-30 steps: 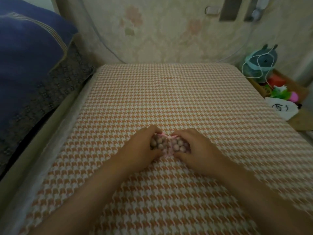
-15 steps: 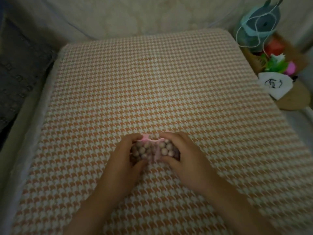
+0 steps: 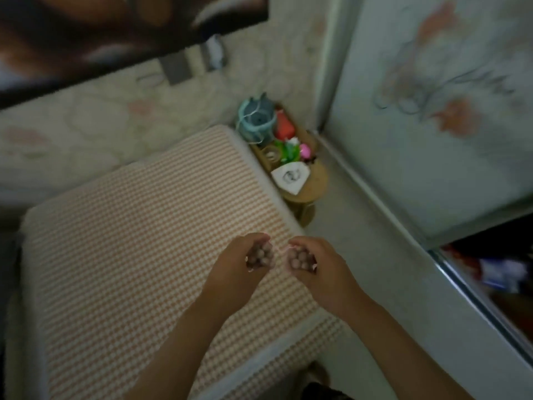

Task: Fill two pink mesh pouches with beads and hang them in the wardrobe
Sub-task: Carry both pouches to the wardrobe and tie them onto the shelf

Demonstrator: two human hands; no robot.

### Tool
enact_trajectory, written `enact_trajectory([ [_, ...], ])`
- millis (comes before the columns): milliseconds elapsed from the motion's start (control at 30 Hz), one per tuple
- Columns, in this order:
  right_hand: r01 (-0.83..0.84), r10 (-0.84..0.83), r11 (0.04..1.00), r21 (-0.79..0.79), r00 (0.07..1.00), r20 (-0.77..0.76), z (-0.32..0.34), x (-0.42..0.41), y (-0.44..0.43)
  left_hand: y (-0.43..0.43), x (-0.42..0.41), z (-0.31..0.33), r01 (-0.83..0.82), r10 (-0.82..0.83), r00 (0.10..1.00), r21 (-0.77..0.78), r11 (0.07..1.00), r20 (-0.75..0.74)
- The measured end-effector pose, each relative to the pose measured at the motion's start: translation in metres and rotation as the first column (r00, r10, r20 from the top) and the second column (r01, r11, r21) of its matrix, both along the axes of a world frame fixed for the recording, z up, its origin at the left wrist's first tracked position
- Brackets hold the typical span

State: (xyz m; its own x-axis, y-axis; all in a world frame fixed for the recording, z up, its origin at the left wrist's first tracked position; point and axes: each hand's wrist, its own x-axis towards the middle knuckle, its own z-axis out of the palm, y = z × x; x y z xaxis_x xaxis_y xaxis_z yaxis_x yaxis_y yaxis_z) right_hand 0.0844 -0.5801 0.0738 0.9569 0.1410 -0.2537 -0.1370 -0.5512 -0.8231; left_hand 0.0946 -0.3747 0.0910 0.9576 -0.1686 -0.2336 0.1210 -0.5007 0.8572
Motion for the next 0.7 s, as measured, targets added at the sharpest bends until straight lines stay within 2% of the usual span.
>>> enact_trajectory([
  [200,0.144,-0.137,0.984,-0.107,0.988,0.070,0.131,0.020,-0.150,-0.162,0.058,0.129,0.271,-0.275,0.960,0.065,0.960,0.049],
  [400,0.336,-0.316,0.926,-0.169,0.939,0.137,0.212,0.007,-0.271,-0.296,0.085,0.200,0.450,-0.471,0.855,0.141,0.882,0.216],
  [500,0.438,-0.418,0.878,-0.191,0.898,0.136,0.245,-0.018,-0.323,-0.354,0.083,0.227,0.536,-0.543,0.786,0.112,0.837,0.296],
  [633,0.606,-0.583,0.759,-0.236,0.795,0.168,0.289,-0.057,-0.392,-0.439,0.071,0.263,0.726,-0.687,0.662,-0.028,0.687,0.299],
  [700,0.680,-0.660,0.694,-0.235,0.732,0.170,0.305,-0.083,-0.425,-0.485,0.060,0.278,0.792,-0.739,0.572,-0.005,0.611,0.356],
])
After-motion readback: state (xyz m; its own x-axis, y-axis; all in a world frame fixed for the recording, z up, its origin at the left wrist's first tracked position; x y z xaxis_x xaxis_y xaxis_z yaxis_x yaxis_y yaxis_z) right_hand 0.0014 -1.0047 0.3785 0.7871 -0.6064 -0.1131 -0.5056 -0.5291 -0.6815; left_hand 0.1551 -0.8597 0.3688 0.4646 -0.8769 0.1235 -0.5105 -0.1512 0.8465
